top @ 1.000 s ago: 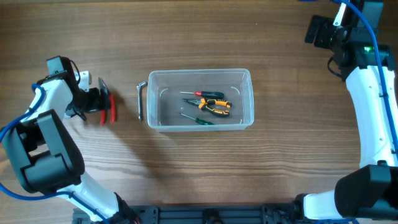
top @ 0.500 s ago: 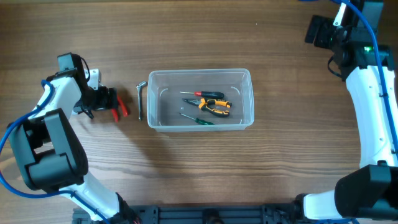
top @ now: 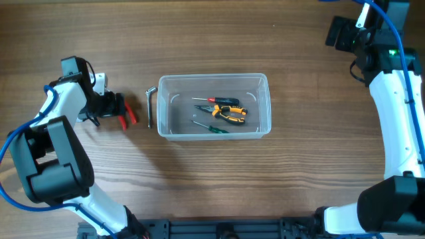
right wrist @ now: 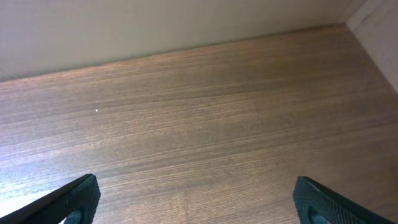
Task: Pack container
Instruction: 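Close the left gripper on the red snips handles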
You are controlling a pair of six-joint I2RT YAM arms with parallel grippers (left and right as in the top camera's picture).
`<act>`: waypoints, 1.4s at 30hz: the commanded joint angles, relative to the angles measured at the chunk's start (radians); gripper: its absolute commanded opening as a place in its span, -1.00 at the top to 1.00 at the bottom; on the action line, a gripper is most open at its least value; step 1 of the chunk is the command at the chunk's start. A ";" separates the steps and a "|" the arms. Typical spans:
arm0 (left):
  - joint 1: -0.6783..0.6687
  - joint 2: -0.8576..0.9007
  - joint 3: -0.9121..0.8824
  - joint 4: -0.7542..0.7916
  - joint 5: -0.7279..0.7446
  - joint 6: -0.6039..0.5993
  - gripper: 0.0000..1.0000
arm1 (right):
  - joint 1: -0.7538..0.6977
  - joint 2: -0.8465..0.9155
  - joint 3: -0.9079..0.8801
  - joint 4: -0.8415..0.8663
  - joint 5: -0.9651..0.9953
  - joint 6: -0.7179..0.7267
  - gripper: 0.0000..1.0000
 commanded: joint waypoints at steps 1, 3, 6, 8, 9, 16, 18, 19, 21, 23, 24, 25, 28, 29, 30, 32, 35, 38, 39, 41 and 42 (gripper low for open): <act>-0.003 0.011 0.011 0.012 0.020 -0.021 -1.00 | 0.001 -0.005 0.011 0.003 -0.008 -0.003 -0.99; 0.000 0.011 0.011 0.021 0.020 -0.097 -1.00 | 0.001 -0.005 0.011 0.003 -0.008 -0.003 -1.00; -0.001 0.011 0.011 0.022 0.020 -0.180 -1.00 | 0.001 -0.005 0.011 0.003 -0.008 -0.003 -0.99; -0.001 0.011 0.011 0.021 0.019 -0.241 -0.99 | 0.001 -0.005 0.011 0.003 -0.008 -0.003 -1.00; 0.000 0.011 0.011 0.021 0.016 -0.262 -0.99 | 0.001 -0.005 0.011 0.003 -0.008 -0.003 -0.99; 0.021 0.011 0.011 0.026 -0.026 -0.409 -1.00 | 0.001 -0.005 0.011 0.003 -0.008 -0.003 -0.99; 0.038 0.011 0.011 0.029 -0.026 -0.409 -0.99 | 0.001 -0.005 0.011 0.003 -0.008 -0.003 -1.00; 0.051 0.011 0.011 0.029 -0.026 -0.414 -1.00 | 0.001 -0.005 0.011 0.003 -0.008 -0.003 -1.00; 0.083 0.011 0.011 0.033 -0.026 -0.462 -0.99 | 0.001 -0.005 0.011 0.003 -0.008 -0.003 -0.99; 0.105 0.011 0.011 0.033 -0.021 -0.536 -1.00 | 0.001 -0.005 0.011 0.003 -0.008 -0.003 -1.00; 0.111 0.011 0.011 0.033 -0.018 -0.562 -1.00 | 0.001 -0.005 0.010 0.003 -0.008 -0.003 -1.00; 0.114 0.011 0.011 0.028 -0.014 -0.595 -1.00 | 0.001 -0.005 0.010 0.002 -0.008 -0.004 -1.00; 0.116 0.011 0.011 0.005 0.038 -0.640 -1.00 | 0.001 -0.005 0.010 0.003 -0.008 -0.003 -1.00; 0.115 0.011 0.011 -0.001 0.059 -0.652 -1.00 | 0.001 -0.005 0.010 0.003 -0.008 -0.003 -0.99; 0.114 0.011 0.011 -0.005 0.073 -0.672 -1.00 | 0.001 -0.005 0.010 0.003 -0.008 -0.003 -0.99; 0.114 0.011 0.011 -0.006 0.085 -0.728 -1.00 | 0.001 -0.005 0.010 0.002 -0.008 -0.003 -0.99; 0.114 0.011 0.011 -0.009 0.093 -0.800 -0.98 | 0.001 -0.005 0.010 0.003 -0.008 -0.004 -1.00; 0.114 0.011 0.011 -0.014 0.150 -0.805 -0.72 | 0.001 -0.005 0.010 0.002 -0.008 -0.003 -0.99; 0.114 0.011 0.011 -0.017 0.168 -0.805 -0.60 | 0.001 -0.005 0.010 0.002 -0.008 -0.003 -1.00; 0.107 0.011 0.011 -0.023 0.185 -0.805 -0.43 | 0.001 -0.005 0.010 0.002 -0.008 -0.003 -1.00; 0.104 0.011 0.011 -0.024 0.184 -0.805 -0.33 | 0.001 -0.005 0.010 0.002 -0.008 -0.003 -0.99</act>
